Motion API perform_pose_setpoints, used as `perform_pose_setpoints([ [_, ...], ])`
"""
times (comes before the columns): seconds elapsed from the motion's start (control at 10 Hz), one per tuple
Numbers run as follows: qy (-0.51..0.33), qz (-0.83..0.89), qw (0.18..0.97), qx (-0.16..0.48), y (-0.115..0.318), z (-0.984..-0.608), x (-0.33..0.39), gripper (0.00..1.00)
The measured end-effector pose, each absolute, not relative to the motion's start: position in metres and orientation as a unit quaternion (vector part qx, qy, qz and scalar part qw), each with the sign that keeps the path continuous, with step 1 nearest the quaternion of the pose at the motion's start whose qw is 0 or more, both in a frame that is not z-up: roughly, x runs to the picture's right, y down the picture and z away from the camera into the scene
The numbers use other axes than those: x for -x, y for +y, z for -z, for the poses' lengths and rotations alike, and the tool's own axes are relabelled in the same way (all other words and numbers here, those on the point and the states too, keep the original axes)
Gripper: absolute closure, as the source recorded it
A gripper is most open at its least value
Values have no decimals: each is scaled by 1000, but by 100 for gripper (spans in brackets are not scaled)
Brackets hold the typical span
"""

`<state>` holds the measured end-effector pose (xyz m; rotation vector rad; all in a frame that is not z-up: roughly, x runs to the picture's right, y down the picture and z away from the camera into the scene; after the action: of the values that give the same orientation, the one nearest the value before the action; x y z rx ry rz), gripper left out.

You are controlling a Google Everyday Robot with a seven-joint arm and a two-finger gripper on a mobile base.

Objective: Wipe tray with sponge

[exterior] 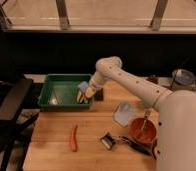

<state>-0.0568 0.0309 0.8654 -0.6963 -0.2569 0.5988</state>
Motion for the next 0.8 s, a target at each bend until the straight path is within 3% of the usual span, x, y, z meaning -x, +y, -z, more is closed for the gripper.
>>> perform_pose_setpoints([
  [0.8,-137,-256,893,344,36,-858,78,100],
])
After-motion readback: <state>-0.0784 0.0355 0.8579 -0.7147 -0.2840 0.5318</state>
